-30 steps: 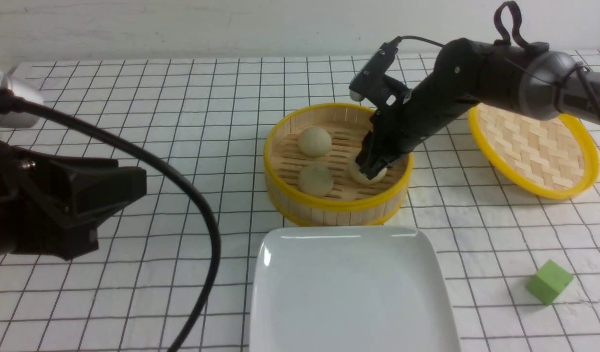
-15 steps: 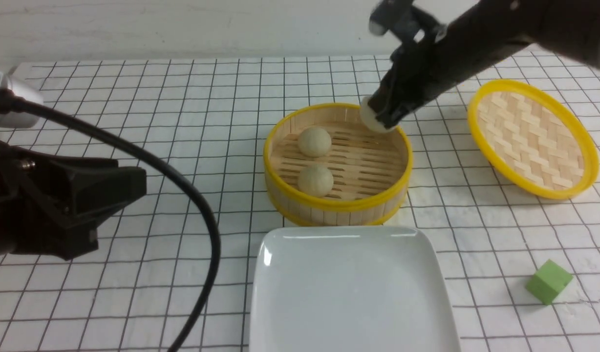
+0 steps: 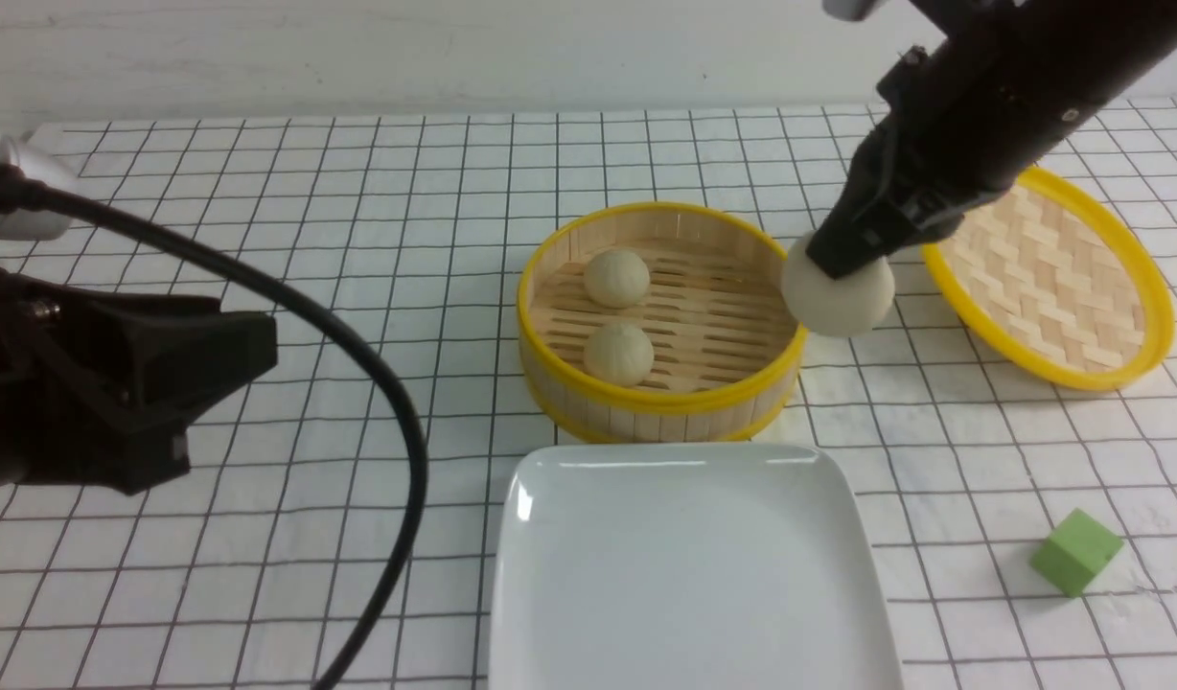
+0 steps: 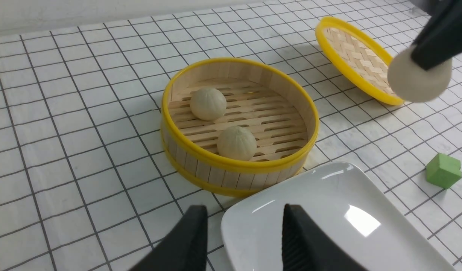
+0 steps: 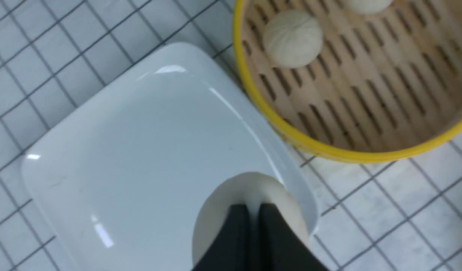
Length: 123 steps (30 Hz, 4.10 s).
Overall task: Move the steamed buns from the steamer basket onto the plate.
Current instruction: Use the right arm to put the steamed stuffed bun into the plate, then use the left arm to grab the steamed stuffed bun that is closest to it
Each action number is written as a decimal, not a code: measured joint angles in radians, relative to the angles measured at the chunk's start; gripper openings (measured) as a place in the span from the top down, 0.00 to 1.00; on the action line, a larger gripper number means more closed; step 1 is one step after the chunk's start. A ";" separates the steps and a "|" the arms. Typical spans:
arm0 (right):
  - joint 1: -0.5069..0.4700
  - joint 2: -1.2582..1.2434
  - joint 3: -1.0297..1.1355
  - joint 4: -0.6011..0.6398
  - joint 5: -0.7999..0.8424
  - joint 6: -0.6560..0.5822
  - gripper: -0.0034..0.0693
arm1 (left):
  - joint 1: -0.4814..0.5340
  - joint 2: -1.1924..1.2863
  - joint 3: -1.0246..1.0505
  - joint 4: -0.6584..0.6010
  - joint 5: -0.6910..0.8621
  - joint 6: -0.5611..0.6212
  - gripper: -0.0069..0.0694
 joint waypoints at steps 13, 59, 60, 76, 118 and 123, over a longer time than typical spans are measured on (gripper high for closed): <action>0.000 0.039 0.365 0.063 -0.196 -0.135 0.92 | 0.000 0.000 0.000 0.000 -0.002 0.000 0.51; -0.001 -0.358 0.399 0.140 -0.382 -0.209 0.28 | 0.000 0.097 -0.005 -0.093 0.005 0.000 0.51; -0.001 -0.382 0.399 0.139 -0.380 -0.209 0.30 | 0.000 0.145 -0.013 -0.118 0.012 0.010 0.51; -0.001 -0.403 0.399 0.126 -0.337 -0.204 0.33 | -0.008 0.591 -0.414 0.043 0.291 0.121 0.51; -0.001 -1.174 0.402 -0.140 -0.187 0.061 0.33 | -0.365 0.784 -0.445 0.091 -0.282 0.131 0.51; -0.001 -1.253 0.401 -0.158 -0.120 0.080 0.33 | -0.365 0.784 -0.445 0.090 -0.283 0.131 0.51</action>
